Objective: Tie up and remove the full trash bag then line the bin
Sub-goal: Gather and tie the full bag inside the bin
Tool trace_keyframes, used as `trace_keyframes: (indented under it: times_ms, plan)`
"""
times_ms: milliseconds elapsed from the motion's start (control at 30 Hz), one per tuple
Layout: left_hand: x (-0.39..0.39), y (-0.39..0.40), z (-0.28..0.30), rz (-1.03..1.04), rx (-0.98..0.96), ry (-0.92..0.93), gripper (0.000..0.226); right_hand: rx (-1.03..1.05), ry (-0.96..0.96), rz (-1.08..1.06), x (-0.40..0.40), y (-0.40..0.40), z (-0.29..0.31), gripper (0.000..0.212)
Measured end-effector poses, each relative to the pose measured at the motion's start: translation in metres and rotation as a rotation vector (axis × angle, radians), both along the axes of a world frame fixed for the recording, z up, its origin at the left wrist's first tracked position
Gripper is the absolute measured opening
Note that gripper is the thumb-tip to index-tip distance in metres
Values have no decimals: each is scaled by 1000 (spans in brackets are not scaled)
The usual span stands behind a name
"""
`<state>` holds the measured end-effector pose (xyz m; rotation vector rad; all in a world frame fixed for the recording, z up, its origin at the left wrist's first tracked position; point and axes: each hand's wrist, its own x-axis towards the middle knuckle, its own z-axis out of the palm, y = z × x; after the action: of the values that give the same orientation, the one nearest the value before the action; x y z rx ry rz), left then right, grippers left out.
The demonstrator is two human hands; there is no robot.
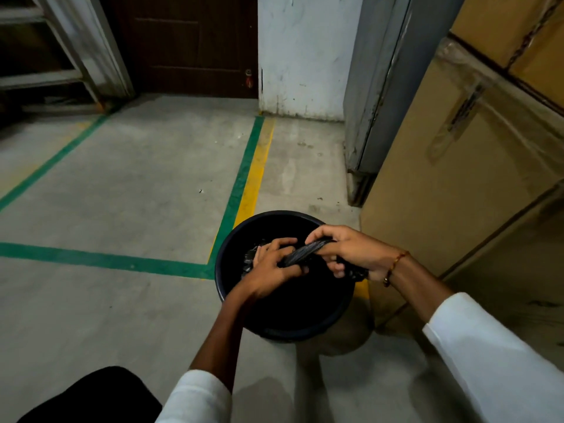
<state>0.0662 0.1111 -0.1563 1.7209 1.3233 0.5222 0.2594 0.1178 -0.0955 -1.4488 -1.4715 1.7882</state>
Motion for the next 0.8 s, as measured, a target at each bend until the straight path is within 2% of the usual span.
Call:
trace_keyframes:
  times_ms: [67, 133, 200, 300, 367, 467, 633, 733, 800]
  plan:
    - [-10, 4, 10, -76, -125, -107, 44, -95, 151, -37, 5, -5, -10, 16]
    - [-19, 10, 17, -173, -174, -93, 27, -139, 237, -98, 7, -10, -21, 19]
    - [-21, 15, 26, -239, -136, 47, 14, -115, 234, -129, 9, -15, -30, 20]
    - [-18, 22, 37, -275, 26, 407, 15, -31, 189, -142, 13, -23, -36, 22]
    - [-16, 21, 43, -279, 176, 569, 23, -24, 293, -202, 15, -28, -35, 25]
    - [-15, 16, 48, -279, 371, 681, 27, -30, 509, -336, 15, -33, -35, 25]
    - [-9, 15, 52, -267, 471, 752, 24, 133, 301, -519, 8, -32, -39, 16]
    - [-6, 14, 52, -212, 413, 728, 26, 229, 180, -577, 4, -31, -42, 8]
    - [-5, 13, 54, -157, 367, 663, 25, 304, 51, -595, 1, -31, -48, 10]
